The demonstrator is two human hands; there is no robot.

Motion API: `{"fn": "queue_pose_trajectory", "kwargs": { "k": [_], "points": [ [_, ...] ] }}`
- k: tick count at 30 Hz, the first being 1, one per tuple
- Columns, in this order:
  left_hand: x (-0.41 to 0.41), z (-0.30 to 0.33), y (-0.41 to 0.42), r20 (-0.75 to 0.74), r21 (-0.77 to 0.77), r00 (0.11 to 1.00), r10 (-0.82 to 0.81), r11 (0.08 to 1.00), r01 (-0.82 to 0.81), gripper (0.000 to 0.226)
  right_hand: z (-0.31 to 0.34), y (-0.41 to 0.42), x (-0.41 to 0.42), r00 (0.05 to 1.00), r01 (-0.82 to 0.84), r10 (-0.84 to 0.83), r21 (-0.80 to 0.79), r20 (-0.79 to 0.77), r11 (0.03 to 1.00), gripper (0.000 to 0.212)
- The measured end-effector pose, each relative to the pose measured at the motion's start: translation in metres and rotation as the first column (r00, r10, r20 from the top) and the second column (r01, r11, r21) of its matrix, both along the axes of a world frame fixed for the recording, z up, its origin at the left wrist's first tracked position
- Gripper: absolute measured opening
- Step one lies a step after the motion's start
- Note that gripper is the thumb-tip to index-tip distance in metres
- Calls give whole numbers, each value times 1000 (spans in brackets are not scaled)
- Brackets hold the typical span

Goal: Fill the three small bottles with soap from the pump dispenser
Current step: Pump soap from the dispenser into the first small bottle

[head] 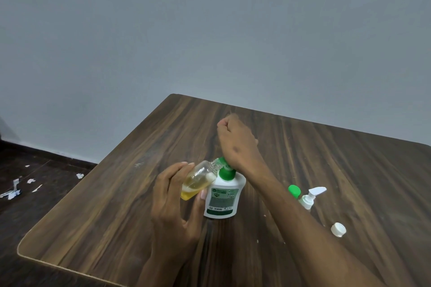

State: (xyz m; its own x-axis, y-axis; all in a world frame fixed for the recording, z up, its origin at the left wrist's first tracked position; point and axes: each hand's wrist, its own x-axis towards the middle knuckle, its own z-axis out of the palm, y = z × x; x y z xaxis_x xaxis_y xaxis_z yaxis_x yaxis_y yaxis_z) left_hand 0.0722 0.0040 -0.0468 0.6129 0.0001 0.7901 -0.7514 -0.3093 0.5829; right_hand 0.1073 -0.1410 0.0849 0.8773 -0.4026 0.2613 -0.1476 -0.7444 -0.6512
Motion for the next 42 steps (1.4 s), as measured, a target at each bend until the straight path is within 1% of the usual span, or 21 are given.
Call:
{"fn": "queue_pose_trajectory", "kwargs": {
  "k": [3, 6, 9, 10, 13, 17, 19, 21, 24, 27, 28, 31, 34, 38, 42],
  "points": [
    [0, 0, 0, 3, 9, 1000, 4, 1000, -4, 42, 0, 0, 2, 998, 9, -9, -4, -55, 1000, 26],
    [0, 0, 1, 2, 1, 1000, -7, 1000, 7, 42, -2, -2, 6, 1000, -21, 21, -37, 1, 999, 19],
    [0, 0, 1, -2, 11, 1000, -9, 1000, 9, 43, -6, -3, 8, 995, -45, 40, -50, -86, 998, 19],
    [0, 0, 1, 1, 8, 1000, -10, 1000, 10, 42, -6, -3, 7, 995, -47, 41, -59, -89, 997, 19],
    [0, 1, 1, 7, -1, 1000, -12, 1000, 12, 42, -3, -3, 7, 998, -56, 56, -54, 0, 997, 18],
    [1, -1, 1, 8, 7, 1000, -11, 1000, 11, 42, -5, -4, 7, 997, -31, 28, -43, -66, 999, 20],
    [1, -1, 1, 6, 2, 1000, -9, 1000, 9, 42, -6, -4, 8, 999, -30, 28, -58, -30, 998, 18],
    [1, -1, 1, 4, 2, 1000, -5, 1000, 5, 42, -5, -4, 9, 999, -42, 42, -38, -3, 998, 19],
    [1, -1, 0, -1, 4, 1000, -14, 1000, 14, 42, -7, -4, 7, 998, -37, 36, -23, -60, 999, 22],
    [1, 0, 1, 4, 5, 1000, -24, 1000, 24, 43, -7, -4, 8, 999, -44, 45, -46, 7, 998, 17],
    [1, 0, 1, 3, 6, 1000, -23, 1000, 23, 43, -7, -4, 9, 999, -48, 48, -44, 6, 998, 17],
    [1, -1, 1, 1, 12, 1000, -12, 1000, 12, 44, -7, -4, 9, 997, -40, 37, -41, -63, 998, 19],
    [1, -1, 1, 8, 10, 1000, -8, 1000, 8, 44, -7, -5, 10, 999, -22, 19, -88, -35, 996, 18],
    [2, -2, 1, 7, 16, 1000, -5, 1000, 4, 44, -6, -5, 9, 995, -12, 8, -34, -97, 999, 17],
    [2, -2, 2, 6, 13, 1000, -3, 1000, 3, 45, -7, -4, 11, 1000, -6, 5, -78, -21, 997, 19]
  ]
}}
